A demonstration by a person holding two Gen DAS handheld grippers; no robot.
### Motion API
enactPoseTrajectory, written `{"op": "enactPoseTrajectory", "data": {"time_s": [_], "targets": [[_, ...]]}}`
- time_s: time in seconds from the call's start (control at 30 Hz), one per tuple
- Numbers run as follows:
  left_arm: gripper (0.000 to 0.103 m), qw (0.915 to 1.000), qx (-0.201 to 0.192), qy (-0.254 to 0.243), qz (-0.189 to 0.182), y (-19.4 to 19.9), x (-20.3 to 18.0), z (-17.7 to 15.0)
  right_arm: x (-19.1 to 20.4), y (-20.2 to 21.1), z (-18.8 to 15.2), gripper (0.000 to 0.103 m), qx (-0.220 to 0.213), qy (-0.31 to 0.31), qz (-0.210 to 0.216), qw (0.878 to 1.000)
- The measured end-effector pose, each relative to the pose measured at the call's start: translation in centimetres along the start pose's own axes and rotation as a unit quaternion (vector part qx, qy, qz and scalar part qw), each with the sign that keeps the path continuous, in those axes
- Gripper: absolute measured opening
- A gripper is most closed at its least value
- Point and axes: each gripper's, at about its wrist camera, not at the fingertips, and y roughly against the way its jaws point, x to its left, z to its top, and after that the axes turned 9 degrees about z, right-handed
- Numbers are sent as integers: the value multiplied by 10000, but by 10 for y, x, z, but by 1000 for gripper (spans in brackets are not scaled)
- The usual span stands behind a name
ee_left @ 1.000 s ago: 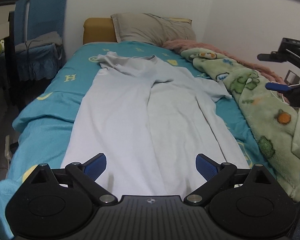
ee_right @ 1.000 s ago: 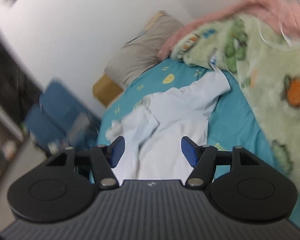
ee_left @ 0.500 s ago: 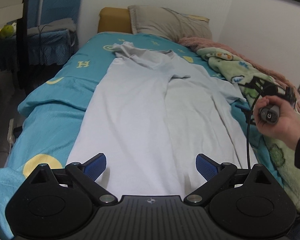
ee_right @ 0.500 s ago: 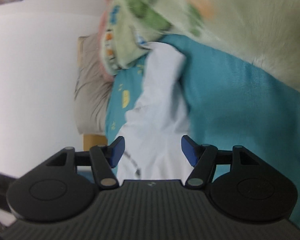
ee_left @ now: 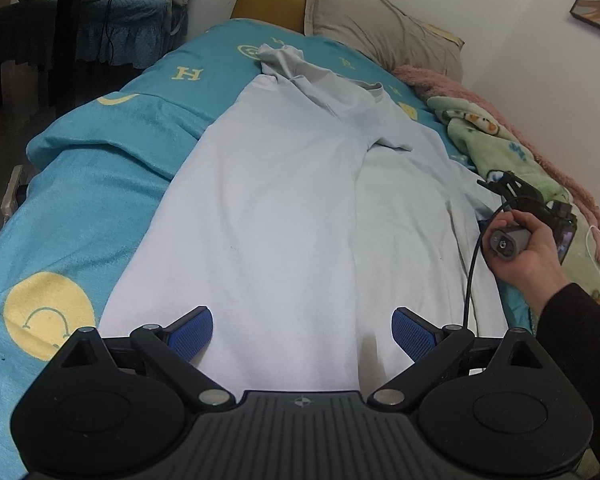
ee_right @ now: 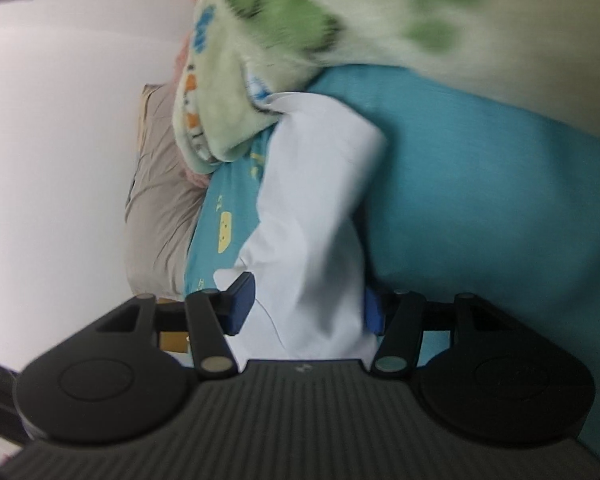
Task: Fold clothes
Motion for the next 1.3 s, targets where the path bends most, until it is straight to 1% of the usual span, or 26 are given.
{"op": "enactPoseTrajectory", "data": {"time_s": [0.07, 0.17, 0.27, 0.3, 0.33, 0.4, 0.47, 0.5, 0.57, 0.63, 0.73, 0.77, 0.83, 0.9, 0.97, 1.03, 1.07, 1.1, 1.13, 1.17, 1.2, 1.23, 1.27, 1.3], "targets": [[98, 10000, 1, 12, -19, -1, -1, 0, 8, -7, 3, 58, -137, 306, -15, 9994], [98, 10000, 36, 37, -39, -4, -3, 0, 24, -23, 11, 58, -190, 1029, -226, 9943], [98, 9998, 76, 131, -87, -8, -3, 4, 44, -40, 13, 57, -6, 1722, -601, 9832], [98, 9997, 83, 171, -120, -9, -3, 6, 52, -45, 14, 50, 66, 1947, -733, 9781], [98, 9997, 93, 192, -145, -10, -3, 8, 59, -51, 14, 31, 139, 2171, -864, 9722], [98, 9995, 177, 172, -189, -13, -4, 9, 73, -62, 15, 8, 284, 2613, -1124, 9583], [98, 9991, 330, 36, -248, -15, -7, 8, 88, -72, 15, 7, 429, 3047, -1381, 9414], [97, 9992, 317, -3, -260, -12, -7, 8, 95, -78, 16, 7, 500, 3261, -1508, 9319], [97, 9992, 285, -56, -288, -7, -6, 8, 122, -78, 3, 7, 455, 3814, -1577, 9097], [97, 9993, 204, 6, -310, 2, 0, 11, 155, -77, -24, 7, 338, 4376, -1504, 8858], [96, 9999, -89, -64, -115, 18, 11, 18, 204, -74, -68, 7, 156, 5174, -1361, 8447], [96, 9998, -196, -83, -35, 23, 16, 21, 218, -74, -86, 7, 118, 5468, -1311, 8268], [96, 9992, -392, -16, 81, 32, 28, 28, 243, -75, -130, 7, 76, 6092, -1206, 7837], [96, 9983, -553, 136, 150, 41, 43, 36, 255, -77, -179, 7, 149, 6610, -1061, 7427], [96, 9963, -788, 231, 268, 50, 56, 45, 255, -84, -231, 7, 348, 7036, -887, 7042], [96, 9935, -1017, 248, 444, 56, 68, 51, 244, -93, -280, 7, 622, 7398, -757, 6656], [96, 9924, -1084, 277, 513, 57, 73, 54, 236, -98, -303, 7, 756, 7560, -722, 6462], [96, 9920, -1081, 345, 549, 56, 79, 56, 227, -103, -322, 7, 891, 7688, -712, 6292], [96, 9916, -1078, 413, 584, 56, 84, 58, 220, -108, -337, 7, 1012, 7764, -726, 6179], [96, 9915, -1056, 459, 614, 54, 89, 60, 215, -113, -349, 7, 1120, 7814, -752, 6093], [95, 9919, -1000, 464, 633, 50, 91, 63, 210, -118, -358, 8, 1206, 7838, -800, 6039], [93, 9923, -953, 468, 640, 47, 92, 65, 206, -120, -362, 8, 1269, 7821, -852, 6042], [92, 9927, -927, 471, 612, 45, 93, 65, 207, -118, -365, 9, 1352, 7759, -868, 6100], [90, 9929, -931, 456, 583, 44, 94, 66, 209, -119, -361, 9, 1511, 7632, -857, 6224]]}}
